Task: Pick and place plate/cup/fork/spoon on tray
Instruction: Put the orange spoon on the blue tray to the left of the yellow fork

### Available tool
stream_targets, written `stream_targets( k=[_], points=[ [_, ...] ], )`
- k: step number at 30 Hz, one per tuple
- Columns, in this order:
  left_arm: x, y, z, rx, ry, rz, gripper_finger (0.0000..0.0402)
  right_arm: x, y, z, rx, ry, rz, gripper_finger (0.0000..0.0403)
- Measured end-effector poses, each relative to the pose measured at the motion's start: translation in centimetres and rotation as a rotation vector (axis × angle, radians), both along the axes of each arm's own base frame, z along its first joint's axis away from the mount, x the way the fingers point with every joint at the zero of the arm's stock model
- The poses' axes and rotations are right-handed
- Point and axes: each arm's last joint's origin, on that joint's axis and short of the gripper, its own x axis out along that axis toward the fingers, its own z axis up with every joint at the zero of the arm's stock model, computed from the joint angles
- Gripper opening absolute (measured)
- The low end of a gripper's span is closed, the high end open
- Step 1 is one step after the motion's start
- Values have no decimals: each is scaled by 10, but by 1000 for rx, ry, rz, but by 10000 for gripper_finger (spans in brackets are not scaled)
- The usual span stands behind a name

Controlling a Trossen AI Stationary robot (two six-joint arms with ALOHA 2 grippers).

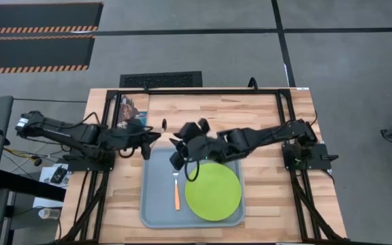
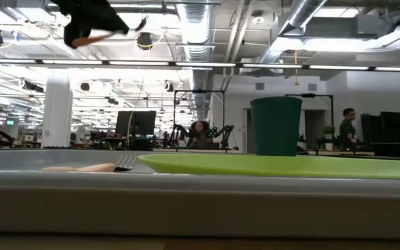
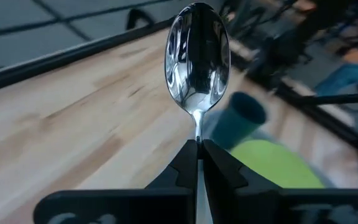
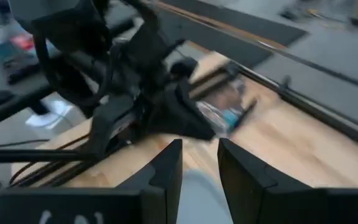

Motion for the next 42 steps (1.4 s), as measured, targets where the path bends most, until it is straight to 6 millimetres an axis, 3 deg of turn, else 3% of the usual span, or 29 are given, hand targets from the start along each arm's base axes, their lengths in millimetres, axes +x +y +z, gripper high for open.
stream_targets(
  k=[4, 9, 20, 30, 35, 42],
  points=[
    [0, -14, 5, 28, -58, -46, 0, 8, -15, 9, -15, -68, 34, 122],
    [-4, -22, 7, 71, -75, -18, 0, 18, -32, 1, 8, -74, -18, 128],
    [-5, -25, 7, 113, -82, 20, 0, 37, -53, -21, -5, -43, -91, 248],
    [-5, -25, 8, 111, -84, 20, 0, 52, -60, -37, 1, -57, -101, 259],
    [-5, -25, 8, 113, -85, 23, 0, 52, -62, -38, 17, -62, -114, 233],
    [-5, -25, 8, 113, -85, 25, 0, 52, -63, -38, 39, -73, -125, 121]
  ],
)
